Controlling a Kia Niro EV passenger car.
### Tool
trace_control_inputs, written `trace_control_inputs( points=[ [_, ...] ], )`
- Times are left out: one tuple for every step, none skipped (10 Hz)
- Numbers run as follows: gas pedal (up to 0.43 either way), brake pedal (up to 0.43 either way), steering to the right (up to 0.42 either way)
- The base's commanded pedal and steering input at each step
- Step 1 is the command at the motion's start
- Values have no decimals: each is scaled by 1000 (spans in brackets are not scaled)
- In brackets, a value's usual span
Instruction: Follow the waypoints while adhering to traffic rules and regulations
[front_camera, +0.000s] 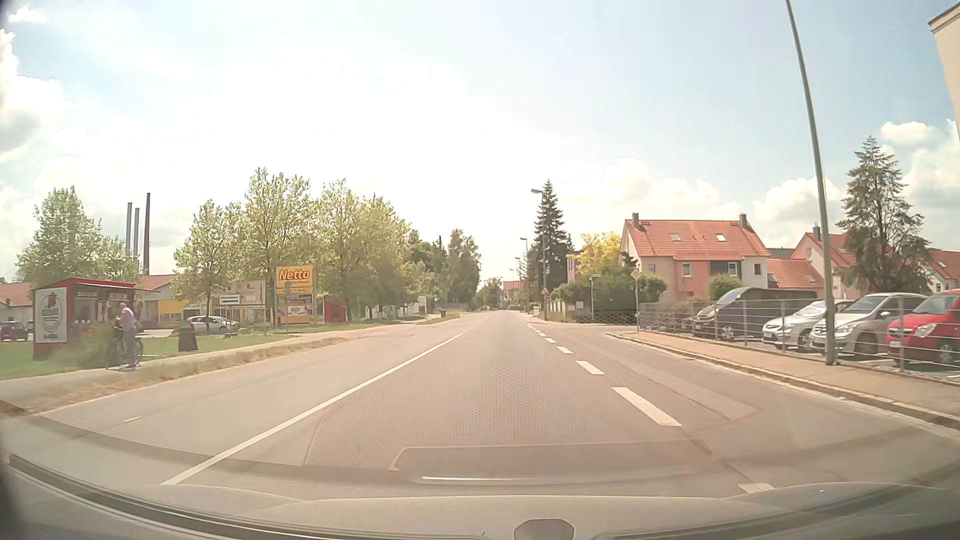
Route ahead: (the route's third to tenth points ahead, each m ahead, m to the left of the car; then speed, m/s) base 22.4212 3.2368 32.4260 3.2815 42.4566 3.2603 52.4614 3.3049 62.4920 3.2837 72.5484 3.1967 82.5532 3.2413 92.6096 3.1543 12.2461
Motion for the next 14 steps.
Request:
trace_control_inputs(
  points=[
    [169, 0, -2],
    [169, 0, -3],
    [169, 0, -3],
    [169, 0, -3],
    [169, 0, -4],
    [169, 0, -3],
    [169, 0, -2],
    [169, 0, -2],
    [169, 0, -3],
    [169, 0, -3],
    [169, 0, -3],
    [169, 0, -3],
    [169, 0, -3],
    [169, 0, -2]
  ],
)
